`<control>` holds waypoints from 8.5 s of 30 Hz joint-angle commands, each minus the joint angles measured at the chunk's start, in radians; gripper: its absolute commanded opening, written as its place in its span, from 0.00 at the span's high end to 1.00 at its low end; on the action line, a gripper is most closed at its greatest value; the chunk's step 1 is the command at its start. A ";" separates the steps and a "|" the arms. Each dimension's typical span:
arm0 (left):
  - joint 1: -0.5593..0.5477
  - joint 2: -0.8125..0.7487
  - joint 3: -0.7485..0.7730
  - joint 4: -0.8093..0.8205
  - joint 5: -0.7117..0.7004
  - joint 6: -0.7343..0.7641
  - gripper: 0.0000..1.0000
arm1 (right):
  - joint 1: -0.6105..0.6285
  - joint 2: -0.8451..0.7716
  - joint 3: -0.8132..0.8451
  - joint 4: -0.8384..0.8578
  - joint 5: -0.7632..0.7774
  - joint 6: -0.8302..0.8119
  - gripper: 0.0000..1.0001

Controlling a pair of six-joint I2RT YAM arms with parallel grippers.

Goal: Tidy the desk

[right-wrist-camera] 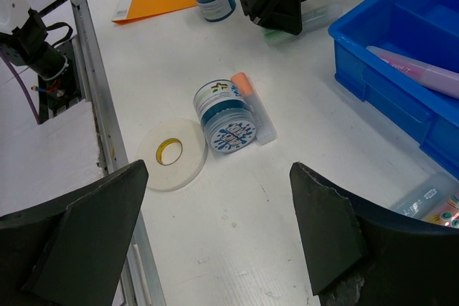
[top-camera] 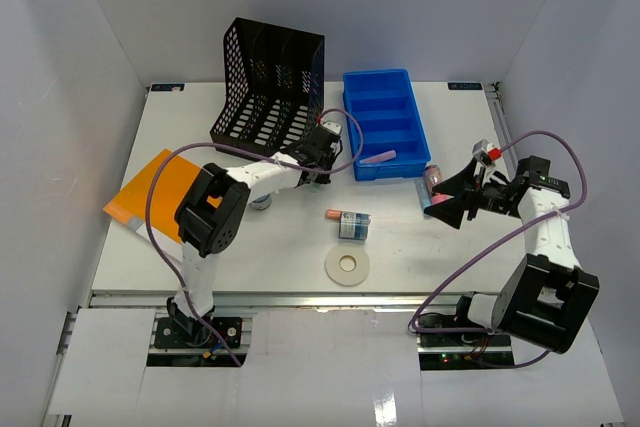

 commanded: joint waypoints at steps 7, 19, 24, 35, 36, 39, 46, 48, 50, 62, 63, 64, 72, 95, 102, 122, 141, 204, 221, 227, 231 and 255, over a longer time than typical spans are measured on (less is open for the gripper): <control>-0.068 -0.274 0.035 0.055 0.258 0.484 0.91 | -0.010 0.011 0.046 -0.101 -0.032 -0.116 0.13; -0.068 0.064 0.527 -0.109 0.542 0.751 0.88 | -0.017 0.012 0.041 -0.105 -0.028 -0.124 0.13; -0.068 0.162 0.638 -0.110 0.587 0.777 0.88 | -0.022 0.017 0.043 -0.115 -0.030 -0.132 0.13; -0.065 0.235 0.633 -0.022 0.592 0.806 0.86 | -0.029 0.048 0.053 -0.157 -0.034 -0.174 0.13; -0.065 0.239 0.630 -0.013 0.590 0.807 0.85 | -0.030 0.049 0.054 -0.159 -0.034 -0.177 0.13; -0.062 0.251 0.623 0.003 0.593 0.799 0.84 | -0.033 0.055 0.053 -0.168 -0.034 -0.186 0.13; -0.061 0.263 0.602 0.014 0.598 0.789 0.79 | -0.035 0.068 0.056 -0.183 -0.034 -0.201 0.13; -0.061 0.261 0.596 0.017 0.598 0.787 0.79 | -0.037 0.071 0.057 -0.189 -0.035 -0.209 0.13; -0.061 0.263 0.594 0.017 0.598 0.783 0.78 | -0.037 0.073 0.058 -0.196 -0.036 -0.215 0.13; -0.061 0.256 0.583 0.020 0.602 0.761 0.58 | -0.045 0.091 0.064 -0.222 -0.034 -0.238 0.13; -0.061 0.254 0.584 0.020 0.604 0.752 0.55 | -0.045 0.094 0.064 -0.222 -0.033 -0.235 0.13; -0.061 0.251 0.585 0.020 0.608 0.743 0.52 | -0.046 0.097 0.065 -0.222 -0.031 -0.234 0.13; -0.061 0.198 0.597 0.035 0.614 0.670 0.31 | -0.047 0.100 0.064 -0.177 0.024 -0.160 0.14; 0.037 -0.937 -0.594 0.163 0.436 0.223 0.10 | 0.477 0.103 0.035 0.559 1.145 0.737 0.21; 0.041 -1.149 -0.771 0.128 0.337 0.236 0.07 | 0.494 0.183 0.036 0.586 1.151 0.754 0.25; 0.041 -1.190 -0.806 0.118 0.361 0.209 0.06 | 0.494 0.269 -0.025 0.658 1.180 0.773 0.27; 0.041 -1.184 -0.807 0.118 0.365 0.208 0.06 | 0.495 0.295 -0.045 0.675 1.229 0.770 0.29; 0.039 -0.624 -0.461 0.172 0.799 0.306 0.02 | 0.534 0.668 0.788 0.259 1.011 -0.124 0.82; 0.038 -0.460 -0.339 0.155 0.865 0.359 0.02 | 0.536 0.688 0.758 0.254 1.021 -0.088 0.40; 0.034 -0.398 -0.284 0.141 0.889 0.411 0.02 | 0.518 0.567 0.729 0.238 0.967 -0.010 0.37; 0.027 -0.338 -0.218 0.108 0.877 0.433 0.02 | 0.469 0.393 0.606 0.190 0.789 0.040 0.37; -0.038 -0.182 -0.129 0.009 0.527 0.635 0.07 | 0.307 -0.130 -0.043 0.118 0.253 -0.054 0.36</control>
